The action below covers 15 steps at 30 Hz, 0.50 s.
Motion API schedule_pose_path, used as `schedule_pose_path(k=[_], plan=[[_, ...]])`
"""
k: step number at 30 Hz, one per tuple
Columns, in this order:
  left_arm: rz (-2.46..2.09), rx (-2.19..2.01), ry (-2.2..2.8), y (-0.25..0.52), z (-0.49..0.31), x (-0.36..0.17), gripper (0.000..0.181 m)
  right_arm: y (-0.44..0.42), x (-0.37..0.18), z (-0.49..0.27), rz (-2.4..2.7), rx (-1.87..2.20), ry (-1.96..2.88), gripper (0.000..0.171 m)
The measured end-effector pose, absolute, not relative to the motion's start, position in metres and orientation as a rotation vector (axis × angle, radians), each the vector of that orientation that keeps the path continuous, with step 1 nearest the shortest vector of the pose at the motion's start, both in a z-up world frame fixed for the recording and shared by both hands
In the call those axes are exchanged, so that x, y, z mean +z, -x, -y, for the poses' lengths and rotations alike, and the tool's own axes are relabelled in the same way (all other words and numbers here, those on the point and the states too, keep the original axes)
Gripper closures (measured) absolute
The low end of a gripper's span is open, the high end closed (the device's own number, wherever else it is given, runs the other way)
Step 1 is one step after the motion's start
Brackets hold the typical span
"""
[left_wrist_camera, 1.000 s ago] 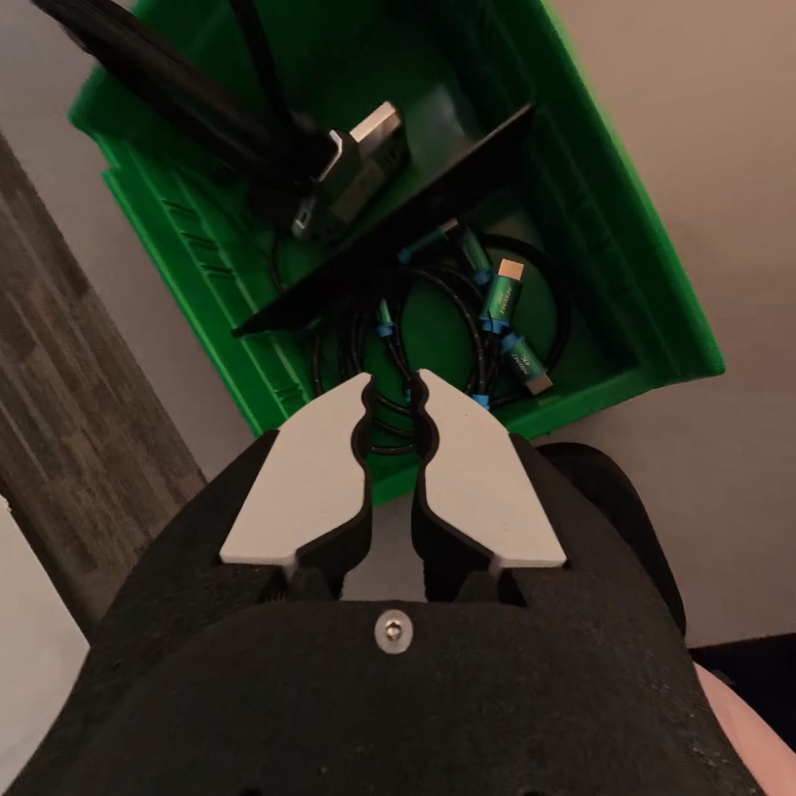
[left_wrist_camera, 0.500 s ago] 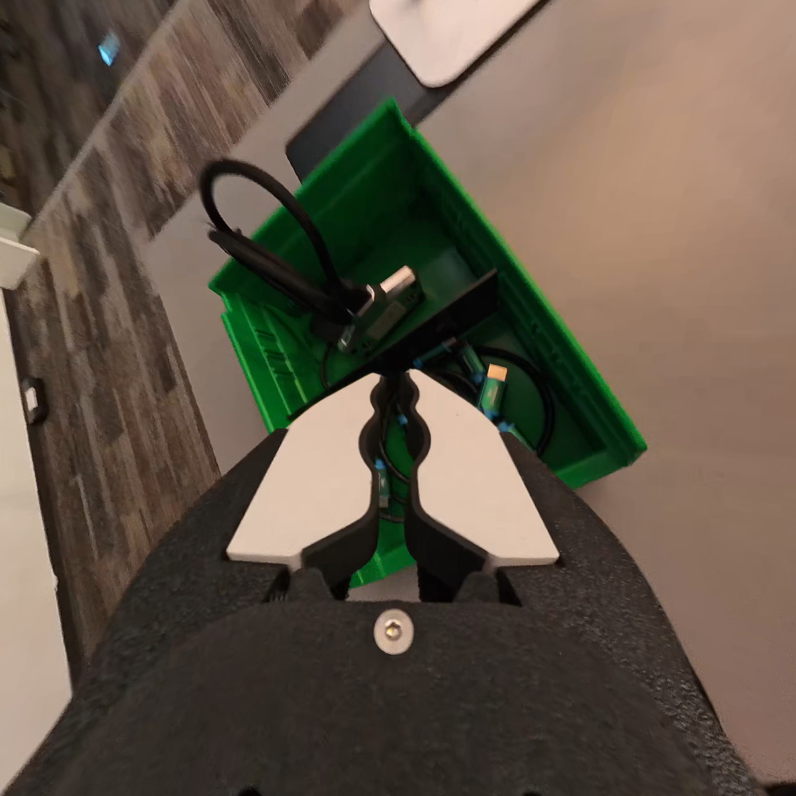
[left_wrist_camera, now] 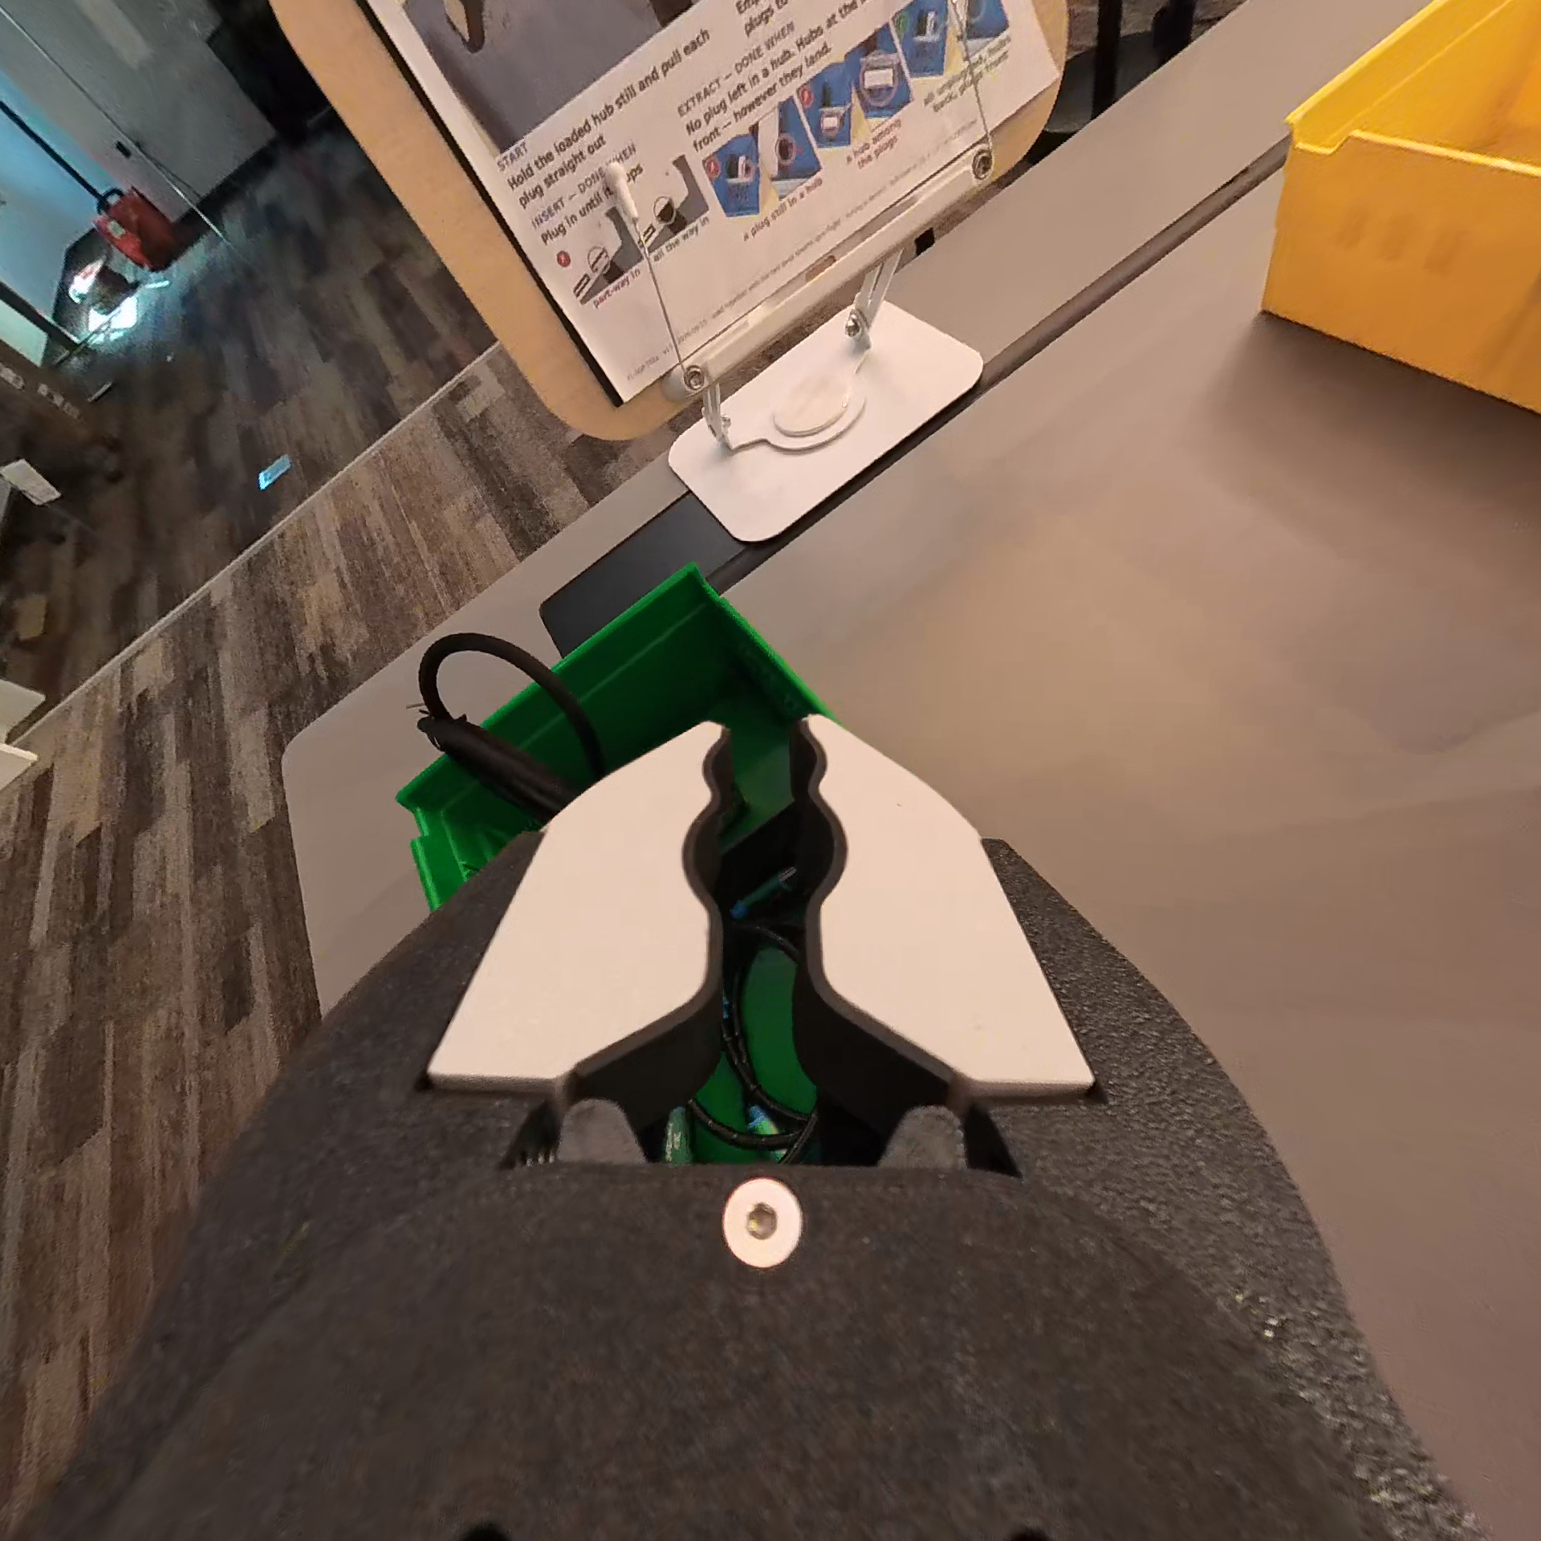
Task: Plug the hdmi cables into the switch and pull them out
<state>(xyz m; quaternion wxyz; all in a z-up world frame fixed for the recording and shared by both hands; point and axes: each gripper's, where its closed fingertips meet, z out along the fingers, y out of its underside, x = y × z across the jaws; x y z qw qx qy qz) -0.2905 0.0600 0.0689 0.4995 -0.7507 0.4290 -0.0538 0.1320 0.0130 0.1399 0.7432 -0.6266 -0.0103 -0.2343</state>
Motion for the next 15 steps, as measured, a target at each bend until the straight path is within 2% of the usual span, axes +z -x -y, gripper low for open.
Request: schedule_pose_path(k=[15], plan=[[-0.978, -0.128, 1.704, 0.263, -0.072, 0.079, 0.162, -0.137, 0.14, -0.011, 0.037, -0.564, 1.362, 0.116]])
